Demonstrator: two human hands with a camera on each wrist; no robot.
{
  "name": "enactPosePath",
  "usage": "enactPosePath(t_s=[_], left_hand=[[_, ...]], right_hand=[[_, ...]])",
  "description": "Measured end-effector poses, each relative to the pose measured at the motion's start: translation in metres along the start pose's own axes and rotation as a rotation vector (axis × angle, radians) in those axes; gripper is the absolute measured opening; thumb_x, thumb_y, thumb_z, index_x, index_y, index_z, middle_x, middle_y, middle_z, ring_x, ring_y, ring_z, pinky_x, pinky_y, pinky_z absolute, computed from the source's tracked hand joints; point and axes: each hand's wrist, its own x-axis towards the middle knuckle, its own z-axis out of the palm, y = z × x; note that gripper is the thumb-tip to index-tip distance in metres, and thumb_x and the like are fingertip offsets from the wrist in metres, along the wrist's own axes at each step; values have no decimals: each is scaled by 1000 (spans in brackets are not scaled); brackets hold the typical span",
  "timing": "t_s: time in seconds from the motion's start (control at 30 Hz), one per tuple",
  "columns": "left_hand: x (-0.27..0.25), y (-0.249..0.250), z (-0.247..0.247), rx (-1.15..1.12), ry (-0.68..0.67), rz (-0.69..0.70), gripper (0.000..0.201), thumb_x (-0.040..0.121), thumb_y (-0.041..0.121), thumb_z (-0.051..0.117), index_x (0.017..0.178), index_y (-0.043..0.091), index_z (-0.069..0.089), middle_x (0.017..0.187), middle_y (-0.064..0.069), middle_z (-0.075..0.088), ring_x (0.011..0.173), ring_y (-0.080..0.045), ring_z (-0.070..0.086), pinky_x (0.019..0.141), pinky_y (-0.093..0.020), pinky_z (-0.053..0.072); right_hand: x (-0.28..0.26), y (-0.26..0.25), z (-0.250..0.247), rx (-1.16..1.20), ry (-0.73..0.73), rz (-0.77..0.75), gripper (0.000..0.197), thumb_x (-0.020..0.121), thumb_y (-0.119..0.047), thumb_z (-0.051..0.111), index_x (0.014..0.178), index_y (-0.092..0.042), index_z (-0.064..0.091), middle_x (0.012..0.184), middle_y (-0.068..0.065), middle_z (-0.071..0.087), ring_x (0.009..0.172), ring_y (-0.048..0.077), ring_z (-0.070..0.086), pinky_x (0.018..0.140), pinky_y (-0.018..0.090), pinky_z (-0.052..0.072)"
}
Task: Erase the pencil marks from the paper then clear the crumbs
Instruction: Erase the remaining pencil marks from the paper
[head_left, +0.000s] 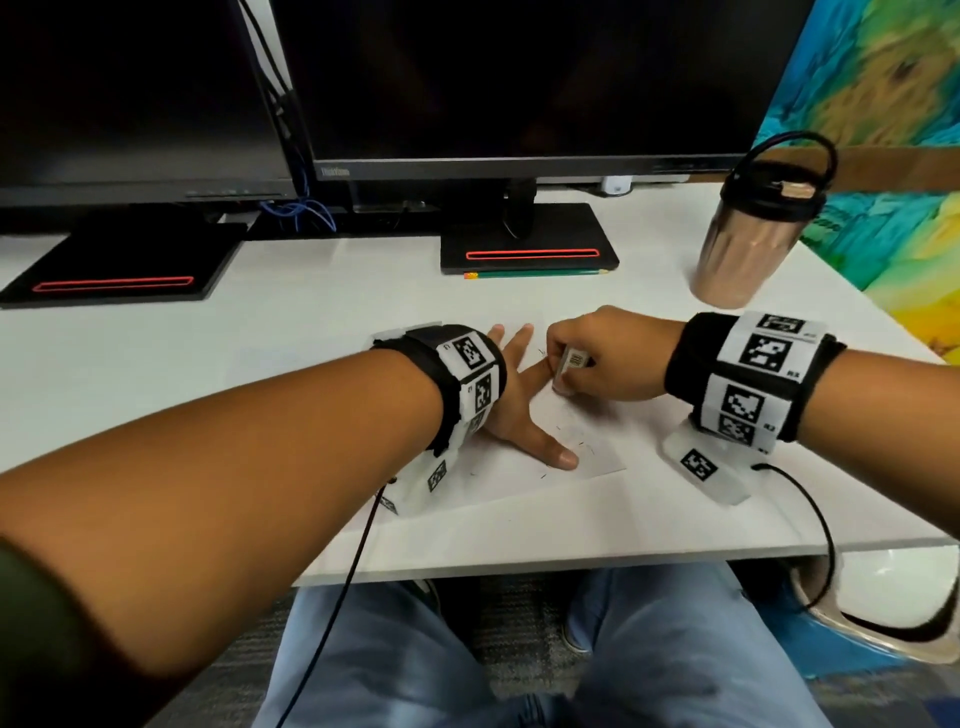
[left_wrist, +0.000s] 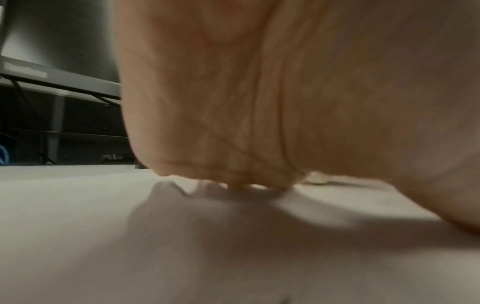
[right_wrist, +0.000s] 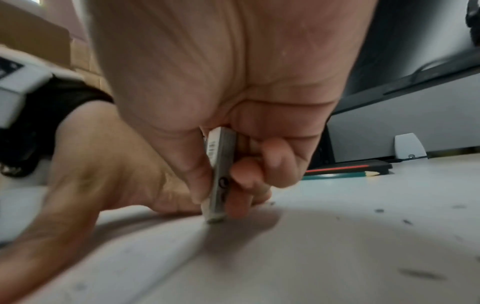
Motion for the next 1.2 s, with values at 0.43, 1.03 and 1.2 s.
enactPosePath(t_s=[0.43, 1.03, 1.2], left_hand=[[-2, 5, -4, 67, -32, -37, 114, 67, 93, 45, 155, 43, -6, 159, -8, -35, 148, -34, -24, 117, -61, -2], [-5, 5, -2, 50, -24, -27, 120, 66, 93, 48, 152, 43, -19, 159, -8, -34, 149, -36, -22, 117, -63, 1], [-2, 4, -1, 61, -11, -31, 125, 63, 95, 47, 151, 41, -23, 160, -6, -33, 150, -36, -20, 116, -64, 3]], right_hand=[[-12, -14, 8, 70, -130, -139, 9, 86, -23, 64, 88, -21, 56, 81, -10, 63, 73, 8, 56, 69, 28, 48], [-17, -3, 14, 144, -80, -128, 8, 86, -22, 65, 88, -24, 58, 83, -11, 66, 70, 2, 56, 66, 24, 46], [-17, 3, 14, 16, 53, -117, 5, 89, -20, 59, 93, -20, 58, 79, -11, 61, 71, 12, 55, 64, 25, 42]])
